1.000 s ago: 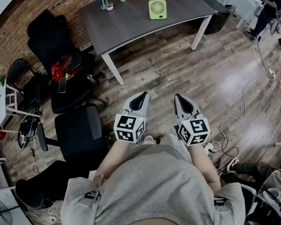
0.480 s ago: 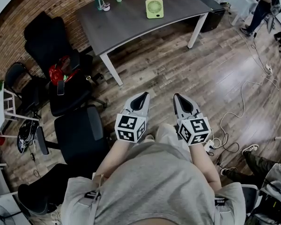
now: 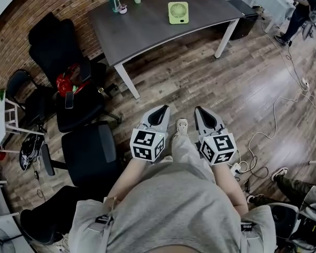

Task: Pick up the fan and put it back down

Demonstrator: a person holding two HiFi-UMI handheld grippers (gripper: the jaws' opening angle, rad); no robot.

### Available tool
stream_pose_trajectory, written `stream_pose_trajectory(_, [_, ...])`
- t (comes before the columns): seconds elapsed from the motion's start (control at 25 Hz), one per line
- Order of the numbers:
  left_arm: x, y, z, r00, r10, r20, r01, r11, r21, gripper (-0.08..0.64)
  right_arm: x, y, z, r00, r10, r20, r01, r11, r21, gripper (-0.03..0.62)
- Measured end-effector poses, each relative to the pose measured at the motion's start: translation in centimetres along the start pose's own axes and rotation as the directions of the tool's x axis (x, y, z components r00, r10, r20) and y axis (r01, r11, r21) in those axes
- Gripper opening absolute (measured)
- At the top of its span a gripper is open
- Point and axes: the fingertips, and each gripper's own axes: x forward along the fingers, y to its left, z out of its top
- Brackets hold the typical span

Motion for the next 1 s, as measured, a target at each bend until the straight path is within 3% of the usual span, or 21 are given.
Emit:
stream_pose_trajectory(0.16, [2.2, 1.1, 0.7, 1.000, -0.002, -0.004, 0.002, 1.000, 0.000, 0.021, 2.4, -1.6, 0.7, 1.000, 0.015, -0.001, -0.015, 1.000, -0.002, 0.011])
stream_pose_trajectory(0.56, [9.0, 4.6, 2.9, 1.000, 0.013, 0.008, -0.013, 1.000, -0.007, 0.026, 9.1, -6.6, 2.3, 0.999, 0.039, -0.011, -0.039, 0.999, -0.006, 0.100])
stream_pose_trajectory(1.0, [17.1, 8.2, 7.1, 1.000, 0.028, 0.001, -0.028, 0.999, -0.023, 0.158, 16.9, -12.3, 6.2, 0.995, 0.090, -0.046, -0.090, 0.996, -0.003, 0.221])
